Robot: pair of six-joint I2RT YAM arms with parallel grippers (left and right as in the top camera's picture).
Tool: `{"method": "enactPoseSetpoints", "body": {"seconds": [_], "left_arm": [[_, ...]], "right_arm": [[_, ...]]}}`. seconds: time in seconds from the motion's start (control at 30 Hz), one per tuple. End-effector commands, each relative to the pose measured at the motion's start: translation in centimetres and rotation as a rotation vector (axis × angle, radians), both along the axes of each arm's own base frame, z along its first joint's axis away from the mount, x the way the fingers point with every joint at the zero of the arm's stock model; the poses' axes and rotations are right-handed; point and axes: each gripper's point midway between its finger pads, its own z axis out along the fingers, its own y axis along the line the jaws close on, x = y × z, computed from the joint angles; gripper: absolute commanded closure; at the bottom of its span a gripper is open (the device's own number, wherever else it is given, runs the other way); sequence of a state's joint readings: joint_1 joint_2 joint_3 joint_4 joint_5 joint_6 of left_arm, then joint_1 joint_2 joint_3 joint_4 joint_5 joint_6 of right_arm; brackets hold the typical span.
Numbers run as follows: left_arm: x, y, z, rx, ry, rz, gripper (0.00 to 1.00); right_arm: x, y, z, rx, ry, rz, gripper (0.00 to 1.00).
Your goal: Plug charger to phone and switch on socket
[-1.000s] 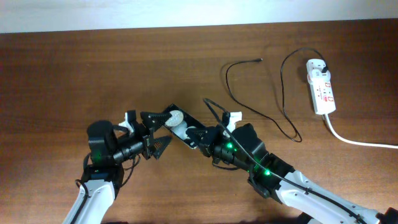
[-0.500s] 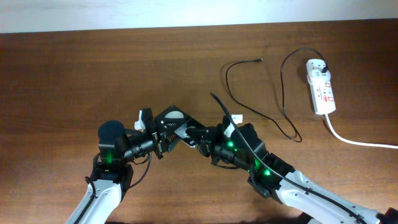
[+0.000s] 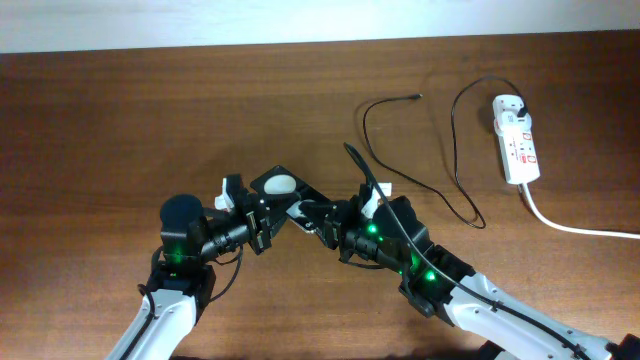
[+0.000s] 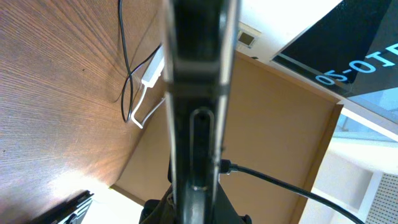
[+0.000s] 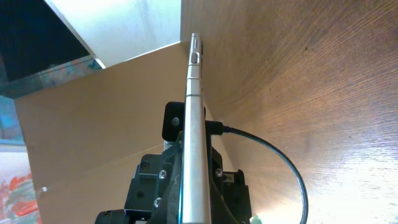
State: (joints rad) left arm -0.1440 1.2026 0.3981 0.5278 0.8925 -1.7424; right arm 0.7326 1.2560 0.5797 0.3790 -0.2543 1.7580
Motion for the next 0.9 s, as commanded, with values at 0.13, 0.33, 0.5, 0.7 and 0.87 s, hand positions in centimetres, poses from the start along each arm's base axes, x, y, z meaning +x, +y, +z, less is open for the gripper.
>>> {"method": "enactPoseSetpoints", "body": {"seconds": [0.13,0.33,0.5,0.7,0.87], "left_arm": [[2.0,2.3,-2.8,0.214,-0.079,0.127,1.00],[3.3,4.7,-5.3,0.377,-0.068,0.250,1.00],[5.5,5.7,-5.3,0.450,-0.096,0.303,1.00],[9.3,7.8,-3.3,0.523,-0.134,0.455,1.00],[12.8,7.7,-4.3,0.537,-0.123,0.469,1.00]], "right_arm": [[-1.3,-0.1,-2.0,-0.088,0.036,0.060,0.62],[-0.2,-3.1,-5.6,-0.419,-0.128,0.034,0.39],[-1.1,-4.4,-7.9,-0.563,-0.134,0.091,0.22],[-1.6,-7.9,-10.9,-0.743,-0.038,0.027,0.01],[-1.4,-10.0,-11.8,-0.838,-0.016,-0.030,0.01]]}}
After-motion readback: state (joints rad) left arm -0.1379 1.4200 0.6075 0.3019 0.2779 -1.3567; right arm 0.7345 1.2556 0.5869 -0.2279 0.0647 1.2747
